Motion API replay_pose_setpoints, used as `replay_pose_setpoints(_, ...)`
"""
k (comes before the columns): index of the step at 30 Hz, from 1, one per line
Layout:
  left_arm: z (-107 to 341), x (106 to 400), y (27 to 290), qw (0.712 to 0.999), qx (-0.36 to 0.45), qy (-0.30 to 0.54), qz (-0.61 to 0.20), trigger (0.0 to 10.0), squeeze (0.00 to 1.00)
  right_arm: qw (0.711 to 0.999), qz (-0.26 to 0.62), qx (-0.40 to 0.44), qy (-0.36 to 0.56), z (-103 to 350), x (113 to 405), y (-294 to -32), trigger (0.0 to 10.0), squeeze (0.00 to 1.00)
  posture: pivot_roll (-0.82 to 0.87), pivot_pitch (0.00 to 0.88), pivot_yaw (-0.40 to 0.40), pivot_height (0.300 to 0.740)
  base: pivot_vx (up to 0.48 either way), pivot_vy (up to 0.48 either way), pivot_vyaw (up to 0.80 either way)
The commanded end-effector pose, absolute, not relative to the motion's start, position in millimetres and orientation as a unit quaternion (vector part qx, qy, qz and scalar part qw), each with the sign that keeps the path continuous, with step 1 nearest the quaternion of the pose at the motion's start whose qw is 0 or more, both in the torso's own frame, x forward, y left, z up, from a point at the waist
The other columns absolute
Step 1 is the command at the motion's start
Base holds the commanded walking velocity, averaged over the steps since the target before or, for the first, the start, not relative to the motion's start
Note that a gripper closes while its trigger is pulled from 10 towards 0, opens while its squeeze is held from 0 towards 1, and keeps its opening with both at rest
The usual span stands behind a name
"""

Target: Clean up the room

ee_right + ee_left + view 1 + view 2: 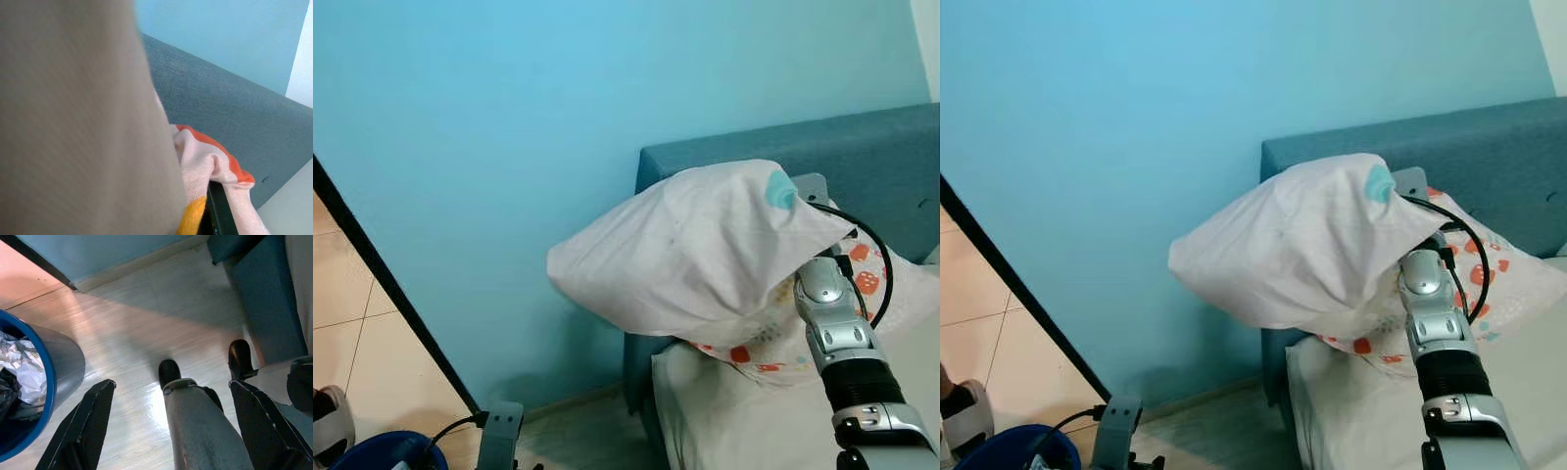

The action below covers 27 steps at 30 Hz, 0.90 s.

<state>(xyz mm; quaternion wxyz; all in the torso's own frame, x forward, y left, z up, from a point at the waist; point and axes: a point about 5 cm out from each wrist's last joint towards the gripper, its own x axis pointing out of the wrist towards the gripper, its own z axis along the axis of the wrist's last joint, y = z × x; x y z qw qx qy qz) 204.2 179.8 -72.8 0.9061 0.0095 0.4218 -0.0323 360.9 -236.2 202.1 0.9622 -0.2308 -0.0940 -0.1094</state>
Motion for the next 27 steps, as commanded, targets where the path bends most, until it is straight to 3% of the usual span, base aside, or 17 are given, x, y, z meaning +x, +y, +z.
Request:
replay_pose_setpoints(1,-75.5,199.4,180.7,0.902,0.012,0.431,-0.035,10.0,0.0,0.955,-0.115,-0.252,-0.109,209.9,360.7,-237.3,10.0,0.0,-0.05,0.085,-0.017,0.735,0.292,0.0,0.0)
replay_pose_setpoints(11,-75.7,198.5,182.7,0.902,0.016,0.431,-0.033,10.0,0.0,0.953,-0.107,-0.262,-0.103,205.7,360.0,-236.8,10.0,0.0,-0.04,0.089,-0.015,0.735,0.294,0.0,0.0)
replay_pose_setpoints(20,-75.8,198.2,184.9,0.901,0.017,0.433,-0.019,10.0,0.0,0.949,-0.083,-0.291,-0.093,199.7,360.6,-232.8,10.0,0.0,-0.04,0.09,-0.014,0.735,0.0,0.0,0.0)
replay_pose_setpoints(27,-76.4,197.3,184.4,0.9,0.019,0.434,-0.021,10.0,0.0,0.908,-0.099,-0.402,-0.054,193.4,363.5,-256.1,10.0,0.0,-0.04,0.097,-0.015,0.735,0.0,0.0,0.0)
